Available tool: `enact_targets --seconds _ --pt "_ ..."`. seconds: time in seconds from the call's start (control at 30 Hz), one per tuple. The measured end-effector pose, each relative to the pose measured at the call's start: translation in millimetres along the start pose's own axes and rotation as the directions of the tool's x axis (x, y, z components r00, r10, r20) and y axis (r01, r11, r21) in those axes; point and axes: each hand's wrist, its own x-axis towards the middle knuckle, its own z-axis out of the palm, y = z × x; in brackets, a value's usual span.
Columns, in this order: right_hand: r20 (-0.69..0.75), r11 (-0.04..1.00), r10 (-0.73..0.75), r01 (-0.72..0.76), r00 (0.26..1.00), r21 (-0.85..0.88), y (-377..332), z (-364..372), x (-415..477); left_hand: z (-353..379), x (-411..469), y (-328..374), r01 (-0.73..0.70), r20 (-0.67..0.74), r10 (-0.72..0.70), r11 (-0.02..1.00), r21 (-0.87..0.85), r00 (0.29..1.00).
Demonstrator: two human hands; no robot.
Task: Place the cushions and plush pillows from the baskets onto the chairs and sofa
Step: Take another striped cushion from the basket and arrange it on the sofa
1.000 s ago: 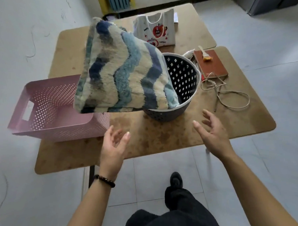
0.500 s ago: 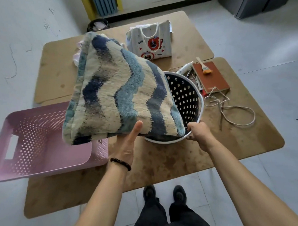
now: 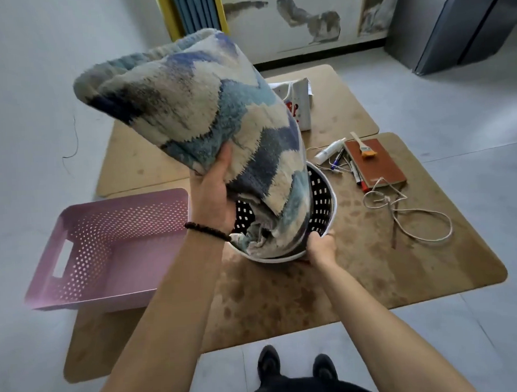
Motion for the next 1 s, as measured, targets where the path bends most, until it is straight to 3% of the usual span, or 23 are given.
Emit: enact_targets --seconds 0.23,0.37,0.4,0.47,0.53,0.6,0.73,0.8,0.9,1.0 --pt "0.048 0.999 0.015 -0.017 0.999 0.031 -12.2 3.4 -3.2 21.9 -3.1 70.9 -0.197 0.208 0.202 0.979 -0.047 0.957" --pt "0.124 0.996 0.074 -0.079 0.989 0.034 -14.2 -2.7 0.3 30.0 3.7 96.2 -0.243 0.245 0.246 0.969 -0.045 0.938" --pt "0.069 0.998 0.046 -0.048 0.997 0.037 -26.2 -10.0 0.4 31.3 6.3 100.8 -0.244 0.253 0.247 0.969 -0.043 0.935" --pt "-0.084 0.973 -0.196 0.205 0.977 0.104 -68.3 -32.7 -5.2 34.6 8.0 107.3 -0.238 0.280 0.242 0.970 -0.048 0.929" --pt "-0.097 0.850 -0.461 0.470 0.882 0.239 -119.2 -61.4 -14.1 41.8 7.6 111.8 -0.222 0.298 0.227 0.974 -0.052 0.927" --pt "0.017 0.707 -0.658 0.610 0.753 0.358 -170.3 -87.8 -25.7 52.4 5.6 118.0 -0.195 0.307 0.210 0.978 -0.079 0.928" --pt "0.190 0.528 -0.849 0.773 0.493 0.350 -231.3 -126.6 -56.7 77.6 6.4 134.4 -0.149 0.395 0.184 0.982 -0.118 0.900" --pt "0.155 0.521 -0.850 0.763 0.503 0.383 -238.8 -140.2 -65.8 87.4 9.9 140.4 -0.162 0.419 0.192 0.981 -0.108 0.887" --pt "0.072 0.552 -0.815 0.734 0.575 0.395 -238.2 -164.4 -79.3 96.6 20.2 144.9 -0.346 0.474 0.326 0.937 -0.048 0.818" --pt "0.017 0.603 -0.759 0.693 0.651 0.395 -223.6 -184.1 -98.1 105.9 28.0 143.0 -0.580 0.567 0.385 0.786 0.213 0.729"
